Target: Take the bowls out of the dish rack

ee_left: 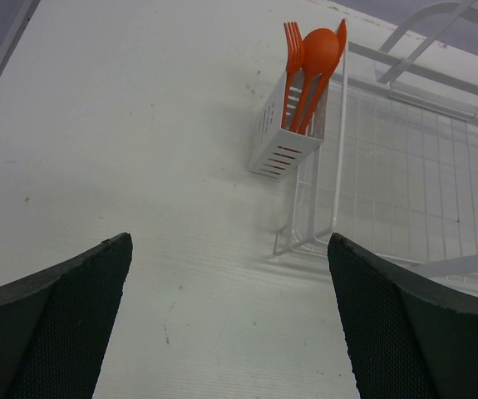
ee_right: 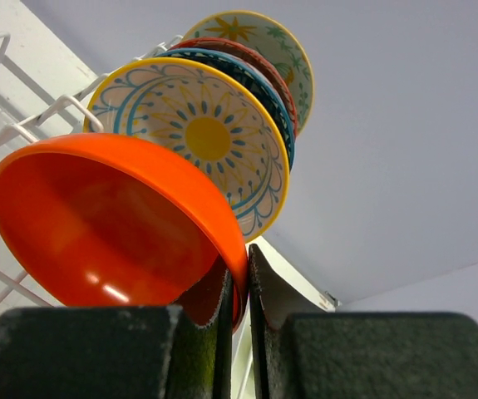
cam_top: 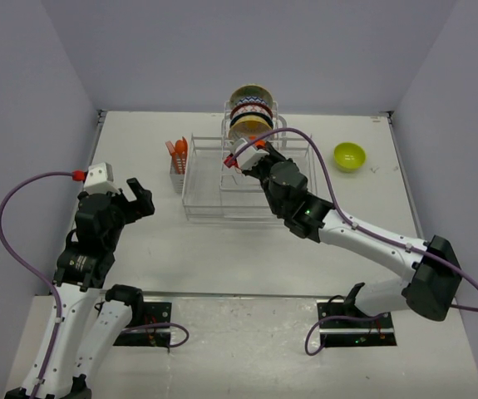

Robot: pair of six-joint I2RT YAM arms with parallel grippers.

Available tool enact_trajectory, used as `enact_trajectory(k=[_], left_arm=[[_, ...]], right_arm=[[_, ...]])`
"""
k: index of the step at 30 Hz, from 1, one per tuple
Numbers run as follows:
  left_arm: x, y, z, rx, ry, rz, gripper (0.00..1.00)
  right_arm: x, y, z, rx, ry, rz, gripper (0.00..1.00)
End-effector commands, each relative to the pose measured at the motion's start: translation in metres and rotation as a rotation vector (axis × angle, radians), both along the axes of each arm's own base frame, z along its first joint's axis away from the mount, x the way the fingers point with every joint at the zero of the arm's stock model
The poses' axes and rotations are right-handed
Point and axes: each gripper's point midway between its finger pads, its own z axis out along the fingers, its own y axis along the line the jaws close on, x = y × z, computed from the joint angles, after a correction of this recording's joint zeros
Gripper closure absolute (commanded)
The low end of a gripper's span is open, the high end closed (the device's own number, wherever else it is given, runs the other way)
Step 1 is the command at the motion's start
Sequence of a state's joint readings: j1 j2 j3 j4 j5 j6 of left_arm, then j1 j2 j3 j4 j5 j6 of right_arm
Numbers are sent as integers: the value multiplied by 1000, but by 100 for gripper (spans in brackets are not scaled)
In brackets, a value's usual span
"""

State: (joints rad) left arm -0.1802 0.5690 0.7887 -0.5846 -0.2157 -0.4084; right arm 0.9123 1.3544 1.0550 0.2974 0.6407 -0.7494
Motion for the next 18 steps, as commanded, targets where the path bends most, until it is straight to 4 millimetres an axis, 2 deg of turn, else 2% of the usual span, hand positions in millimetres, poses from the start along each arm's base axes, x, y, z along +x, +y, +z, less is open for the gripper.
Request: enact_trajectory(k=[1,12,18], left_arm=[[5,-4,9,1,-45,-21,0],[5,-5,9,1,-43,-27,0],[6,-6,8,2,-40,-32,0]], right_arm=[[-6,-15,52,146,-121,-39,100],[-11,-27,72,201,-159,-70,100],[-25,-34,89,310,-138,-22,100]])
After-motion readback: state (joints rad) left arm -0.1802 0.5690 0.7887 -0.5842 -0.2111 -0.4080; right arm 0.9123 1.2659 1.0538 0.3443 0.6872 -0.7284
